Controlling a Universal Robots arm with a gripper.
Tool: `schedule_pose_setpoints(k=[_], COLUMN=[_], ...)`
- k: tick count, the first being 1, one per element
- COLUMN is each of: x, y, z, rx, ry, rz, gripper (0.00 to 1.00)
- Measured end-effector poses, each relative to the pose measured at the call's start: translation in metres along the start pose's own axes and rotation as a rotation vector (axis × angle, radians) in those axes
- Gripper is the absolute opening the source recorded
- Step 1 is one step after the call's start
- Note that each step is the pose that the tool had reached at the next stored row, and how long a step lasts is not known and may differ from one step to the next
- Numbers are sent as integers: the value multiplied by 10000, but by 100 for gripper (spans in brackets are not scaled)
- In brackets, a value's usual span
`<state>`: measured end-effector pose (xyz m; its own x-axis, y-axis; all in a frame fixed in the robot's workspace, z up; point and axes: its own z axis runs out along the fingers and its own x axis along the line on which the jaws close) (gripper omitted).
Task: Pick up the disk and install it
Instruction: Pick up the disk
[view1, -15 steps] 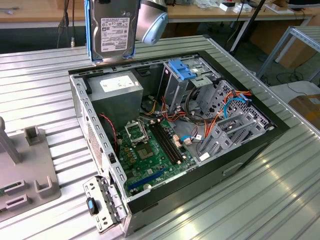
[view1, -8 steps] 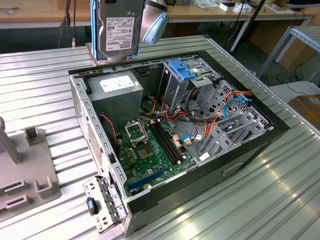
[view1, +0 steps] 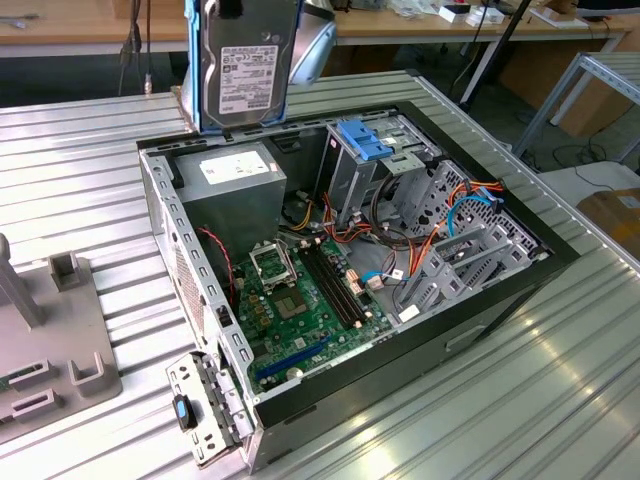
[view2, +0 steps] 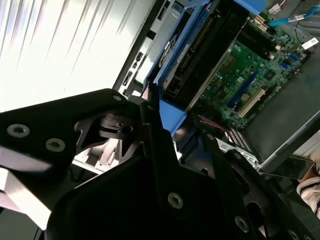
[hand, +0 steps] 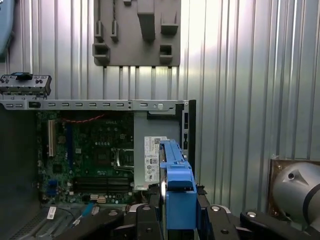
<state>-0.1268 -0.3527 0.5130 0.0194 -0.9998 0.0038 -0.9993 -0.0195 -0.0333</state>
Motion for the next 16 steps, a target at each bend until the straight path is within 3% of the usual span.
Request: schedule_pose_setpoints(k=[2, 5, 16], x=[107, 169, 182], y=[3, 4, 4], z=[5, 10, 15], rx=[-1, -1, -1], ry=[-1, -1, -1], rz=[1, 0, -1], gripper=[37, 37, 37])
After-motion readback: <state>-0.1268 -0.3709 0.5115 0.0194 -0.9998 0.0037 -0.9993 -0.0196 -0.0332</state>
